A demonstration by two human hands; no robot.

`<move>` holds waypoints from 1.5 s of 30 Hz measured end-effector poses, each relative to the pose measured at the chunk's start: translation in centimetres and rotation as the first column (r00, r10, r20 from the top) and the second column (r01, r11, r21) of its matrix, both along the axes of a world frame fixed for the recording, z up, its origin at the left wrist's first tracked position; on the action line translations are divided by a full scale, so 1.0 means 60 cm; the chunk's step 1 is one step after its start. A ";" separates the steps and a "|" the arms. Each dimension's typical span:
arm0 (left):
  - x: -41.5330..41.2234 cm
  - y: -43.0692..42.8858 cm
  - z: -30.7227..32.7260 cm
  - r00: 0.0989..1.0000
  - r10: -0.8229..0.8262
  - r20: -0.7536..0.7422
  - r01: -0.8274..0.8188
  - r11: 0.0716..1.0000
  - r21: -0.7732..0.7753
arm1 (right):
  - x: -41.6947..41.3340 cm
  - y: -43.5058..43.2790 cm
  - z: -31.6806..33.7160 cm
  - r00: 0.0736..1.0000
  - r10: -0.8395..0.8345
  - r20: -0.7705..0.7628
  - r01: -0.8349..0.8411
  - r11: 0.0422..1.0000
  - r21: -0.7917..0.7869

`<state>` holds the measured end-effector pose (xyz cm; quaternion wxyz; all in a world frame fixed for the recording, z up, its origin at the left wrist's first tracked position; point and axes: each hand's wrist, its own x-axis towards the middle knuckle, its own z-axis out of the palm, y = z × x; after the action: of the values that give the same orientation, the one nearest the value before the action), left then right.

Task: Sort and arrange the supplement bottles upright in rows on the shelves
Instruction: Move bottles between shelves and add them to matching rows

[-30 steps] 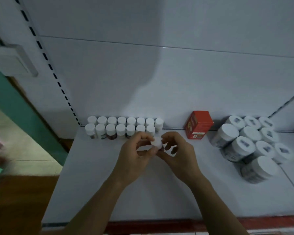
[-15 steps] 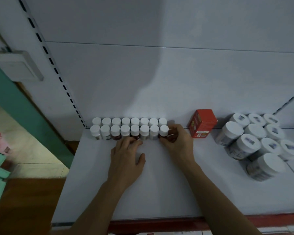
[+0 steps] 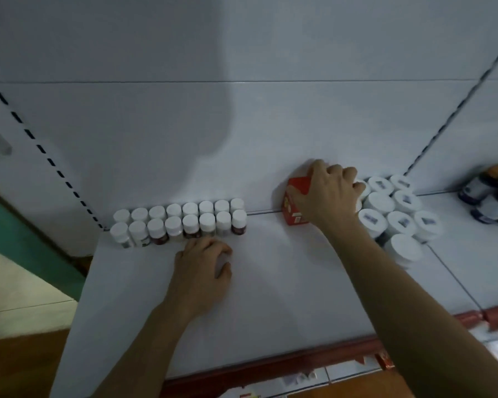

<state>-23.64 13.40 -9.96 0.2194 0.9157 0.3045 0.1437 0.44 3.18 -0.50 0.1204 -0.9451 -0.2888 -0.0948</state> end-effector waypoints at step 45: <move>0.766 -0.751 0.081 0.796 -0.564 0.220 0.589 0.806 -0.063 | 0.443 -1.003 0.030 0.812 -0.074 -0.579 0.581 0.010 0.813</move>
<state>22.35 -31.65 -5.11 0.3392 0.9307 -0.0031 0.1369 27.03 -57.01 1.30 0.7402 -0.6544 0.1146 -0.1035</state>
